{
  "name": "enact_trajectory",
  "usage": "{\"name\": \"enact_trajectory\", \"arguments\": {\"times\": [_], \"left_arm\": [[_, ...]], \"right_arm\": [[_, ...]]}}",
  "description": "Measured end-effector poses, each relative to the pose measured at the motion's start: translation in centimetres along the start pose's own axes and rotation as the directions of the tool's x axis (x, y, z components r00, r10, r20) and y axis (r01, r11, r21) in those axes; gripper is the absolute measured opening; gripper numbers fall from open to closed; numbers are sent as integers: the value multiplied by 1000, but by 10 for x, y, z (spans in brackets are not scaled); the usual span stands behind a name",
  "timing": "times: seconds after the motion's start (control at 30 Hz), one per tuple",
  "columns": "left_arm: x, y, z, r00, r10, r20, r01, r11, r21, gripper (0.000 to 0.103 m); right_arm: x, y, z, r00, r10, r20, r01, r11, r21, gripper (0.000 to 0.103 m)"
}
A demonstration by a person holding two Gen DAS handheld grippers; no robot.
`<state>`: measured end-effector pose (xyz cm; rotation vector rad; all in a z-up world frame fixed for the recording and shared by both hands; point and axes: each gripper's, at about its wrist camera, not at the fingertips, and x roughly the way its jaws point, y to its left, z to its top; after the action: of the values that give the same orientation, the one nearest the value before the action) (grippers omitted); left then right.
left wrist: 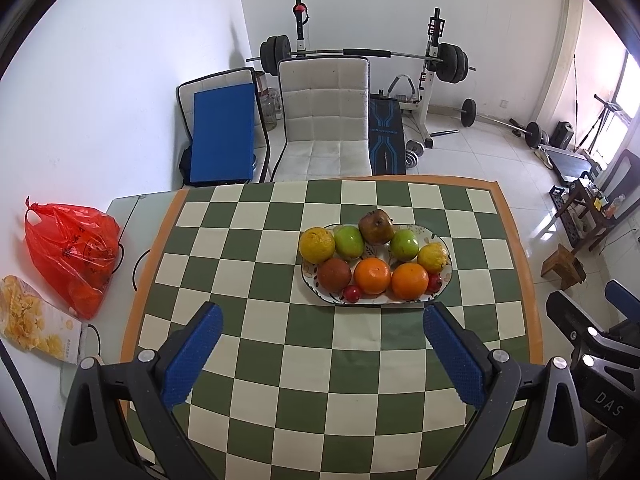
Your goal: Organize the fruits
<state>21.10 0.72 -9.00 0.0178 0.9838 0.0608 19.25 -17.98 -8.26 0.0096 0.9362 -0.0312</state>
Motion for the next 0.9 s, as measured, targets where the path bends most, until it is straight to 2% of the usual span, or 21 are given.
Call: {"name": "enact_trajectory", "arguments": {"times": [0.9], "left_arm": [[-2,0,-2,1000,0,5,0,1000,0,103]], "right_arm": [[-13,2,5,1000,14,9,-14,1000,-15,101]]}}
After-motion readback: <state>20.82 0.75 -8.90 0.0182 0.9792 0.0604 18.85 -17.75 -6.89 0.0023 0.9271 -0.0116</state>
